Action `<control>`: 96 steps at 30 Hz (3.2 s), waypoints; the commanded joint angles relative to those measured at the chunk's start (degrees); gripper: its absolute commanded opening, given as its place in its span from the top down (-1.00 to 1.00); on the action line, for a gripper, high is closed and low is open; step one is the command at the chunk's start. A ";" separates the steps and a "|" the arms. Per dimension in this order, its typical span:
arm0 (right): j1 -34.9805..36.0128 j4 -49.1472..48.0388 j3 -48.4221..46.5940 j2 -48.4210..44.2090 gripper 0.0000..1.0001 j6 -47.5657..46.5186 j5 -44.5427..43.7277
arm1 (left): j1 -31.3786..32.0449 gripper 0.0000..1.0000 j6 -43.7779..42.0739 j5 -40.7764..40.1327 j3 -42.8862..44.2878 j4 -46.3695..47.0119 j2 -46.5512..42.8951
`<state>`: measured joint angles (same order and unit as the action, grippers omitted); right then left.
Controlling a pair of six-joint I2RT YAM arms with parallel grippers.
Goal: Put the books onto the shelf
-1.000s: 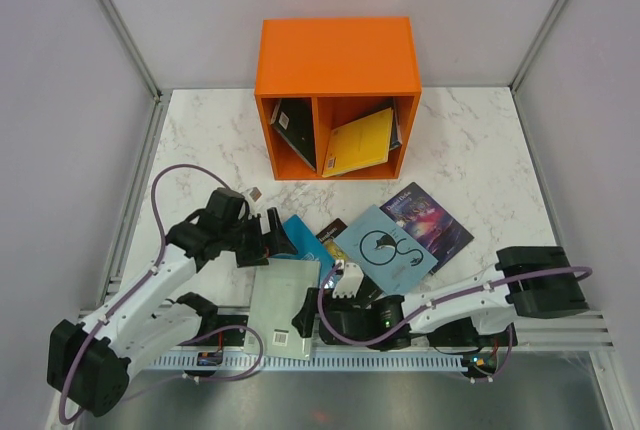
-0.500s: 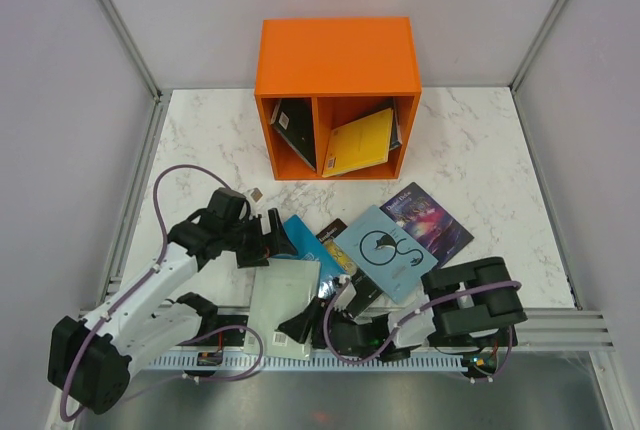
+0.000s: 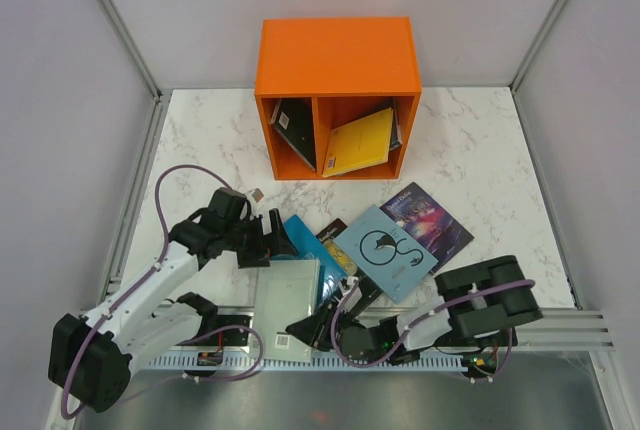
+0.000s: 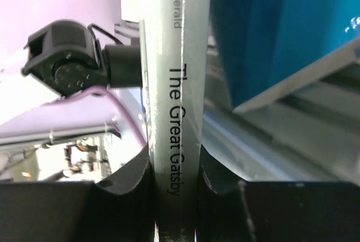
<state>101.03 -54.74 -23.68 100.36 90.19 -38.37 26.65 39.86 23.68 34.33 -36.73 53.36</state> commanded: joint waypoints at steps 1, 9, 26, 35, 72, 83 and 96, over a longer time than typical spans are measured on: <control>1.80 19.69 -3.27 -13.64 1.00 -3.27 -2.75 | 0.06 -1.00 -2.76 1.19 2.67 0.35 -1.33; 1.54 60.60 -10.58 -38.01 1.00 -1.96 -19.26 | -0.02 -1.00 -6.54 -3.37 9.53 -1.94 -0.19; -23.50 94.03 -38.54 -35.14 1.00 -5.82 -42.23 | -0.02 -0.99 -8.30 -5.14 8.04 -2.20 -0.02; -41.52 64.96 -35.64 -31.72 1.00 -29.72 -28.27 | -0.02 -0.99 -8.48 -5.14 7.69 -1.77 0.69; -58.67 31.46 -32.92 -14.32 1.00 -42.46 -27.01 | 0.86 -0.99 -7.95 -5.14 6.63 -0.18 0.95; -61.48 0.44 -29.66 9.29 1.00 -46.59 -33.86 | 1.38 -1.00 -7.86 -5.14 6.11 0.69 -1.24; -61.83 7.47 -37.04 21.73 0.42 -40.55 -35.64 | 2.17 -1.00 -7.86 -5.49 5.93 1.05 -3.00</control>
<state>42.89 -61.41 -59.29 120.33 47.33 -62.22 28.49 33.47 19.27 40.84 -37.54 51.11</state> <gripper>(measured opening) 0.296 0.997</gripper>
